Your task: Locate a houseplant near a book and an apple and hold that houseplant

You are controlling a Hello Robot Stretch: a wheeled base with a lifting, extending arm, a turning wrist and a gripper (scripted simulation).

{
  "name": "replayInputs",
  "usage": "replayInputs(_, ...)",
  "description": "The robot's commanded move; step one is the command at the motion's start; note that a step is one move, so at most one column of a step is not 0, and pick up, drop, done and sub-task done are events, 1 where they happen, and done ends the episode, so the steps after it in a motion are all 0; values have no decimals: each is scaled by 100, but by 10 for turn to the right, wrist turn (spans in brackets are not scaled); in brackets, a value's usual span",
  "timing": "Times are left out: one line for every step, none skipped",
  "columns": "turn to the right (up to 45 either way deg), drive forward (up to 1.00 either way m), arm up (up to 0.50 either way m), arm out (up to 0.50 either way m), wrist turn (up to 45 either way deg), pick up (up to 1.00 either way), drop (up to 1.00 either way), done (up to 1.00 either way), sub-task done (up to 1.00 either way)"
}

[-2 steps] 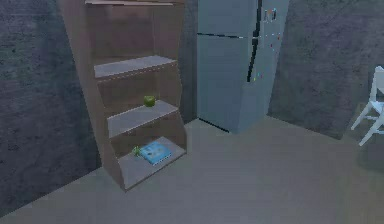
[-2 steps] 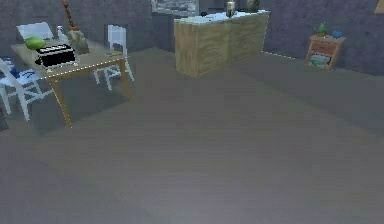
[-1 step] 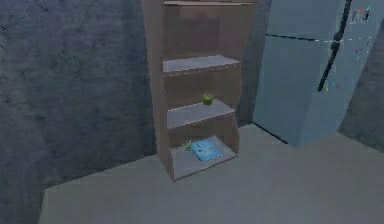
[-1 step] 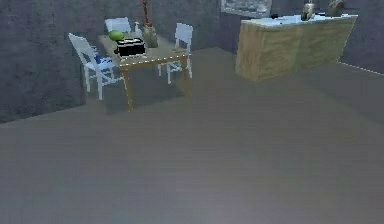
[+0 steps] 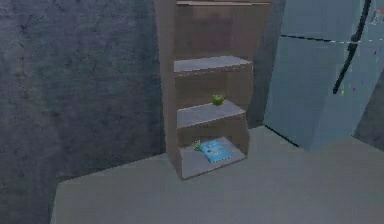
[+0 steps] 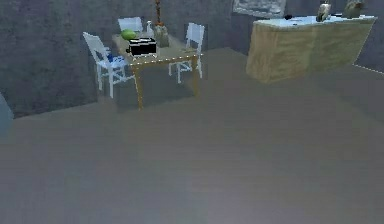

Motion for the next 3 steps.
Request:
replayInputs(0,75,0,0,0,0,0,0,0)
replayInputs(60,0,0,0,0,0,0,0,0)
replayInputs(0,20,0,0,0,0,0,0,0)
